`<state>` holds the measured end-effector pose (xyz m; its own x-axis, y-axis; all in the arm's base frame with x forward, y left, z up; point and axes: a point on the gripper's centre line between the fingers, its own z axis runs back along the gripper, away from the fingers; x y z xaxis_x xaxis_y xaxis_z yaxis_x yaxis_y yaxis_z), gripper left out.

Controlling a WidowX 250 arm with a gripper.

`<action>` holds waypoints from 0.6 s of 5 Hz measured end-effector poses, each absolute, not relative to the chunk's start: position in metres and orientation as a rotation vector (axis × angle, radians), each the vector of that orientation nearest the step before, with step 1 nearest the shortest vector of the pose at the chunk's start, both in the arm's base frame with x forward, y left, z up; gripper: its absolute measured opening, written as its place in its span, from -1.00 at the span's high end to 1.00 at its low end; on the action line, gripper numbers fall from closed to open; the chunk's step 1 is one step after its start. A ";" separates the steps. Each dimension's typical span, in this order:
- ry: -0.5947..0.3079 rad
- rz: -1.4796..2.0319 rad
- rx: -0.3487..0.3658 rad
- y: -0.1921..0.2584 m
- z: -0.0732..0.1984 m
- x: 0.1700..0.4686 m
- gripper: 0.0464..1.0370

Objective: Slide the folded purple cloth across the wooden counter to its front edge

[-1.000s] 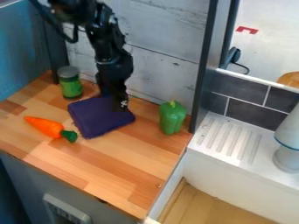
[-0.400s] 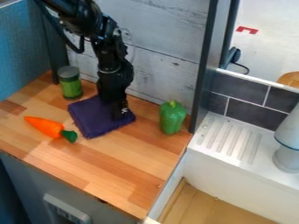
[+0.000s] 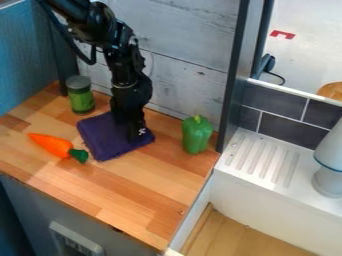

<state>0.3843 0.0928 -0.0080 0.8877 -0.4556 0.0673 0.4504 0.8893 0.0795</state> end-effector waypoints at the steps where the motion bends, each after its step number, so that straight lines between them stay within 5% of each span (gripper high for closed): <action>1: -0.072 -0.475 0.043 0.083 -0.009 0.367 -0.94; 3: -0.067 -0.549 0.020 0.045 -0.010 0.337 -0.94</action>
